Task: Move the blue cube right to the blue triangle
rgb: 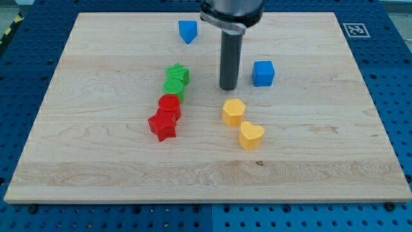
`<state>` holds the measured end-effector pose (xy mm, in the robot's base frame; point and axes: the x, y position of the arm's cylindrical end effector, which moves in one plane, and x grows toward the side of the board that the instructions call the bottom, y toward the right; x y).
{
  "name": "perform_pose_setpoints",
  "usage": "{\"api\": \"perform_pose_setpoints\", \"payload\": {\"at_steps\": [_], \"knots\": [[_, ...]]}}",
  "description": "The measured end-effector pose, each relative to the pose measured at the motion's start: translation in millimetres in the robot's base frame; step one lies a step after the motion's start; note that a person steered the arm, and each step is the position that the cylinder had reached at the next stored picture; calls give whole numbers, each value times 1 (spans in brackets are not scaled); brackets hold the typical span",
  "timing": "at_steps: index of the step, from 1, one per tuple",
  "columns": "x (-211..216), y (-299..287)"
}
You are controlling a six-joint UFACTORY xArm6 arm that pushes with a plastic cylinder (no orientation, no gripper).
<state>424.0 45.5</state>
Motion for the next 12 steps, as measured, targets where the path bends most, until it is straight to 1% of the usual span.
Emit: {"api": "perform_pose_setpoints", "payload": {"at_steps": [1, 2, 4, 6, 8, 10, 11, 12], "knots": [[17, 29], [25, 38], [25, 45], [39, 46], [29, 46], [28, 46], [18, 46], [9, 78]]}}
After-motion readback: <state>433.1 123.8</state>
